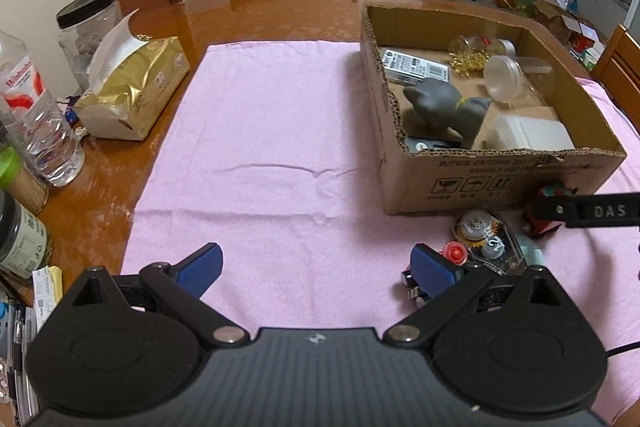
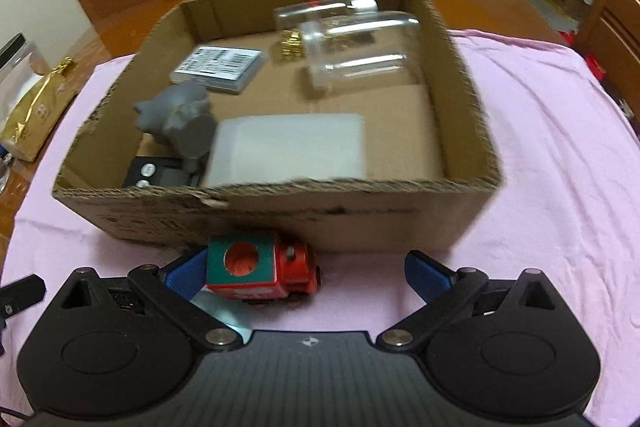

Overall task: Organize rigid objects
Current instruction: 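Move the left tool to the robot toy while the right tool approaches the red train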

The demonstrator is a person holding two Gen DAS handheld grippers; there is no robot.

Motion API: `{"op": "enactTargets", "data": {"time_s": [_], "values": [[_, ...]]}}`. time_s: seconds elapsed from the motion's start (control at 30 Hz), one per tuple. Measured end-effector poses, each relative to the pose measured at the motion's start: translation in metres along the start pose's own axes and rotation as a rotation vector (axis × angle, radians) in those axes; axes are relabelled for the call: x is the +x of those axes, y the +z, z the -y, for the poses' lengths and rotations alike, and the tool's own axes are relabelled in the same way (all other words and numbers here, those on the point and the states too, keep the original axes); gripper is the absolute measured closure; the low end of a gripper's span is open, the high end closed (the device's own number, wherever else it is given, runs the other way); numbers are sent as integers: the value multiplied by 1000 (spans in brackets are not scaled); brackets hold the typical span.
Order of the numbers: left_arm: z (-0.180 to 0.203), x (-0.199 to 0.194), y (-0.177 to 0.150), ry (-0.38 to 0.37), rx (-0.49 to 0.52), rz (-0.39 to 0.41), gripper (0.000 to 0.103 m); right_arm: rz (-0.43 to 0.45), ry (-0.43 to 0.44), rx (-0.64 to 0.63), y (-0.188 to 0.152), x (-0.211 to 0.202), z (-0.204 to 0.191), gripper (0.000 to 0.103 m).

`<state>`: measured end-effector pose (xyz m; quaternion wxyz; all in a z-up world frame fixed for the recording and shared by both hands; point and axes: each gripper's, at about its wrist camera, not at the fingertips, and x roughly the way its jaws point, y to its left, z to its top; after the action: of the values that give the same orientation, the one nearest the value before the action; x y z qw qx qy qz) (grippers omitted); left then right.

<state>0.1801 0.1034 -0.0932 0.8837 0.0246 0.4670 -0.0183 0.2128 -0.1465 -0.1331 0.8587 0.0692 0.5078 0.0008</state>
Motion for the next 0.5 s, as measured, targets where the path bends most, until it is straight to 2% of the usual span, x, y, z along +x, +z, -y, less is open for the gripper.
{"op": "enactTargets", "data": {"time_s": [0.37,0.5], "values": [[25,6,-1,-39,59,-17,3,-32,-102,69,-23,-4,54,0],[31,6,-6,-64,87,-27,3,-38,-142,-6,-31,-2,57,0]]}}
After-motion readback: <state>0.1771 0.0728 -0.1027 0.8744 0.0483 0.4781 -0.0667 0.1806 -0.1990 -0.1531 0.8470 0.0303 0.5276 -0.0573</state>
